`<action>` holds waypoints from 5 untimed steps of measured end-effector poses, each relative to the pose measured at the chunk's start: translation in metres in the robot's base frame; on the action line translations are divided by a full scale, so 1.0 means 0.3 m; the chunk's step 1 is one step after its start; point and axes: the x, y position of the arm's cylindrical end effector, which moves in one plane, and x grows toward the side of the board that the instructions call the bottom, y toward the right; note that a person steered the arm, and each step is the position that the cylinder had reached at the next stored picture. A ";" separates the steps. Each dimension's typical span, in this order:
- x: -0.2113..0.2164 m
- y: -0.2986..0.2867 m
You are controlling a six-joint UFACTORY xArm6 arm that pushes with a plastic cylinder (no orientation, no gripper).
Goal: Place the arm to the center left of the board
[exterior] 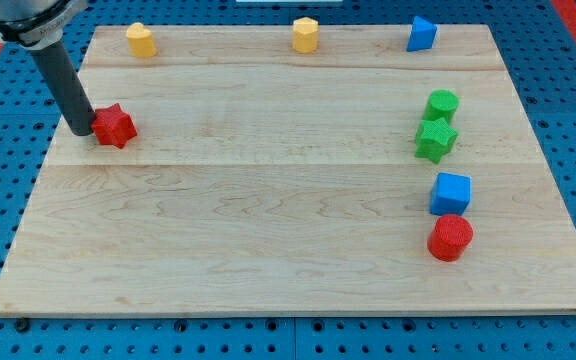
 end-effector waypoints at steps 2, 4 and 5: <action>0.042 0.250; 0.276 0.159; 0.383 -0.011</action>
